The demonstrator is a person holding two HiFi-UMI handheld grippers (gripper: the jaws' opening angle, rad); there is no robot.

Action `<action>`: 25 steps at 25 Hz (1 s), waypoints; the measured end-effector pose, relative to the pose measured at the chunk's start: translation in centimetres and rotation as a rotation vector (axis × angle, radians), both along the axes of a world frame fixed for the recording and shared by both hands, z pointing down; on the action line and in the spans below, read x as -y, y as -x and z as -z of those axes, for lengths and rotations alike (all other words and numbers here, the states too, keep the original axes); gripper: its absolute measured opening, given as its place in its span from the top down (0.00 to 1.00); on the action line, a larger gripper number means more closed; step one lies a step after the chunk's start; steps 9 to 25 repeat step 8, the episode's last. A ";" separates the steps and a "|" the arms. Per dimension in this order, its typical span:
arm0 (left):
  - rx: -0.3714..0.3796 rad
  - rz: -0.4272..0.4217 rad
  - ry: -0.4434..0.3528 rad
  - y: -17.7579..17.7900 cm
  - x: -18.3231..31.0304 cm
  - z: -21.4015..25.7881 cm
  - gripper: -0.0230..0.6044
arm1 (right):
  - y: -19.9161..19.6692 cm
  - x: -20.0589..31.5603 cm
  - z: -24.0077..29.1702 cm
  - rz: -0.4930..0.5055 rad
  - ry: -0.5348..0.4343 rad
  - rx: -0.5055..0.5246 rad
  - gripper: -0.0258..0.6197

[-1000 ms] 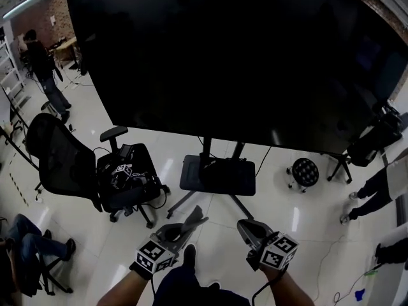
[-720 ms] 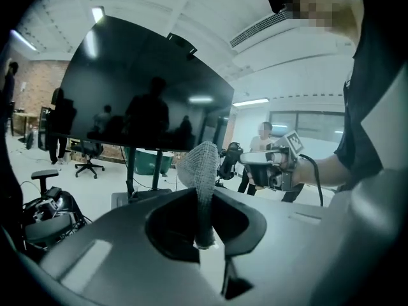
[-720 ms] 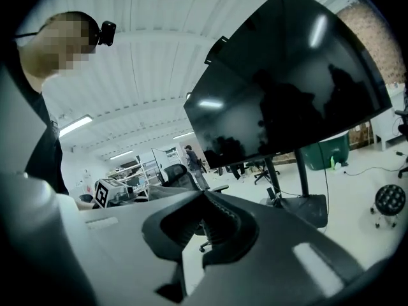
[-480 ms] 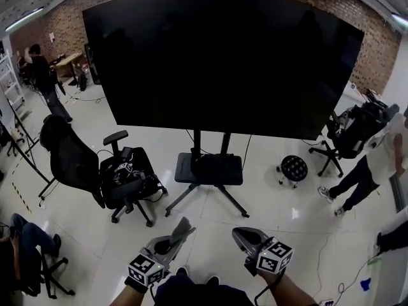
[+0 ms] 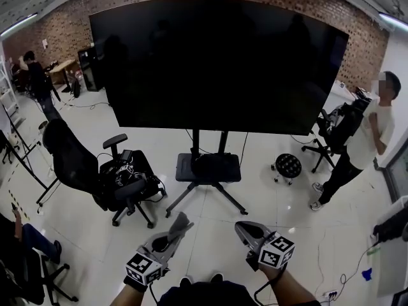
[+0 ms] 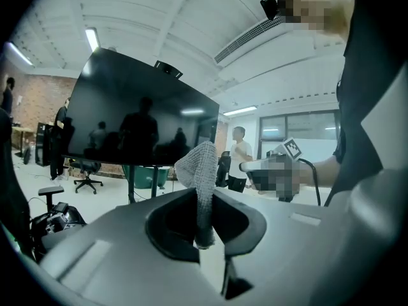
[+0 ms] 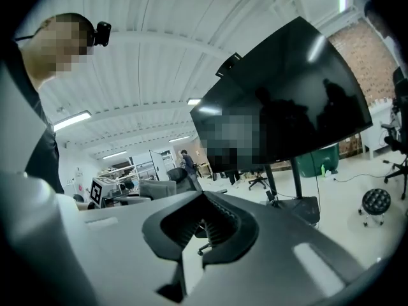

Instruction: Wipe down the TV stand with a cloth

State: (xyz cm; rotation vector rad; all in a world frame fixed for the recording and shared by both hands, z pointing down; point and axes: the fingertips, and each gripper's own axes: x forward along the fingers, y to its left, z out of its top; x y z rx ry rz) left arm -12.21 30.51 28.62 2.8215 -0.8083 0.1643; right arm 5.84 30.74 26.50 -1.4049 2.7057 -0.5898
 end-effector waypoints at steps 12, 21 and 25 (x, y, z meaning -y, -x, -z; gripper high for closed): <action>-0.012 -0.029 -0.014 2.4 -1.1 0.8 0.91 | 4.1 -1.9 1.6 0.032 -0.036 -0.044 0.96; -0.012 -0.029 -0.014 2.4 -1.1 0.8 0.91 | 4.1 -1.9 1.6 0.032 -0.036 -0.044 0.96; -0.012 -0.029 -0.014 2.4 -1.1 0.8 0.91 | 4.1 -1.9 1.6 0.032 -0.036 -0.044 0.96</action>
